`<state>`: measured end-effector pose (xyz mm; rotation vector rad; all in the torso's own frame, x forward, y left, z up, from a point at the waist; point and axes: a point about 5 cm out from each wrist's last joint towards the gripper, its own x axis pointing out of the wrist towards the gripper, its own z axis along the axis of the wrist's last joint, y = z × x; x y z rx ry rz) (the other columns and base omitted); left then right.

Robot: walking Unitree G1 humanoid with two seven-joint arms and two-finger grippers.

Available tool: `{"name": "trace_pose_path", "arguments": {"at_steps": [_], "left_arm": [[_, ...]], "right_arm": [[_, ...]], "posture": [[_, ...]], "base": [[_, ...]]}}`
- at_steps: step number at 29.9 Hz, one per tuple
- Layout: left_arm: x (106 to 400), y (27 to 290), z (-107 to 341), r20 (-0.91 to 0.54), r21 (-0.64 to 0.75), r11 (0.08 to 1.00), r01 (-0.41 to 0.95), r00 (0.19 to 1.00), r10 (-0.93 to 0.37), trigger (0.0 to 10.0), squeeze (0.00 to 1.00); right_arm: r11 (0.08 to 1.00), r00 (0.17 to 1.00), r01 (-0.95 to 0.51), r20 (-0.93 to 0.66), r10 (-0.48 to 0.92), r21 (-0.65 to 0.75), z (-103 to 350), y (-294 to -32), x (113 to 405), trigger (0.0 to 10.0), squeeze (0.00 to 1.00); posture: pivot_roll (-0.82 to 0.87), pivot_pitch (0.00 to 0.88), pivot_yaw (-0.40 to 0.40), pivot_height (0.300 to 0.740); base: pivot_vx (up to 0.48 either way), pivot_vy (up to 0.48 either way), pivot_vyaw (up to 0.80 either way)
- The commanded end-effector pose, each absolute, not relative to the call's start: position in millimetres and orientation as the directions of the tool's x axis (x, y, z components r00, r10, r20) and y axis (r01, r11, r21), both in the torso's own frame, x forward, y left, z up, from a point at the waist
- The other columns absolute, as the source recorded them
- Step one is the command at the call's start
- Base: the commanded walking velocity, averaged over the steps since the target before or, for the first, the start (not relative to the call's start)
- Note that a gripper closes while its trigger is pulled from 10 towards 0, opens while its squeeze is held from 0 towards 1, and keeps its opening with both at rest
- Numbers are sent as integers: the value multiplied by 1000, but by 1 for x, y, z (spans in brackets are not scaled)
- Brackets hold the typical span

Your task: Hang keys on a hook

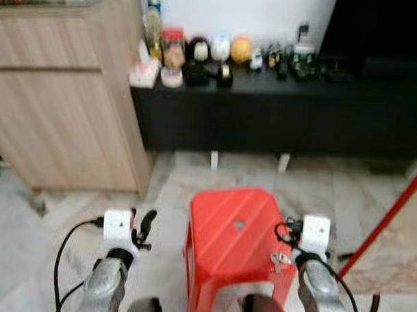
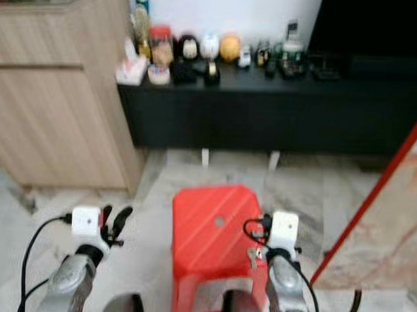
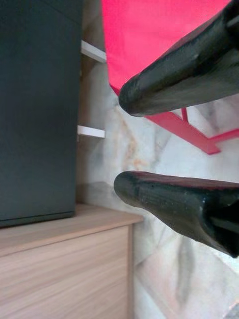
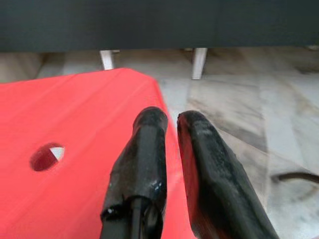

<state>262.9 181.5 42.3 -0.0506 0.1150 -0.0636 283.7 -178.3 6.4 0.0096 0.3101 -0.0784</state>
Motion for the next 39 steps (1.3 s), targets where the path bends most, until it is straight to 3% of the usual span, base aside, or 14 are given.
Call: {"name": "trace_pose_path", "arguments": {"at_steps": [1,10,18,25,26,27,28,39], "left_arm": [[265,175,43,-103,-63,995,77,991,-83,10000,0],[266,174,43,-104,-64,995,77,991,-83,10000,0],[267,172,42,-106,-69,994,82,990,-89,10000,0],[266,175,42,-108,-65,995,78,991,-84,10000,0],[266,175,42,-109,-64,995,76,991,-83,10000,0],[266,176,42,-109,-64,995,76,991,-83,10000,0],[266,176,42,-110,-63,995,76,991,-83,10000,0],[268,176,42,-117,-63,994,85,989,-92,10000,0]], "right_arm": [[998,945,48,-323,-56,-32,4,-183,281,10000,0],[985,909,-146,-406,95,-96,-5,-176,275,10000,0],[974,847,-193,-521,105,-119,-15,-181,273,10000,0],[985,873,-131,-485,60,-113,-5,-191,282,10000,0],[987,878,-122,-476,59,-102,-2,-195,284,10000,302],[988,879,-119,-472,61,-95,-1,-197,284,10000,302],[990,882,-119,-466,70,-76,1,-198,285,10000,1000],[970,833,-237,-523,178,-48,11,-220,290,10000,1000]], "posture": [[-13,0,-7,586],[-22,0,-6,586],[-18,0,-7,586],[-13,0,-6,586],[-16,0,-5,586],[-16,0,-5,586],[-18,0,-2,586],[-15,5,6,586]], "base": [[0,0,0],[0,0,0],[0,0,0],[0,0,0],[0,0,0],[0,0,0],[0,0,0],[0,0,0]]}}
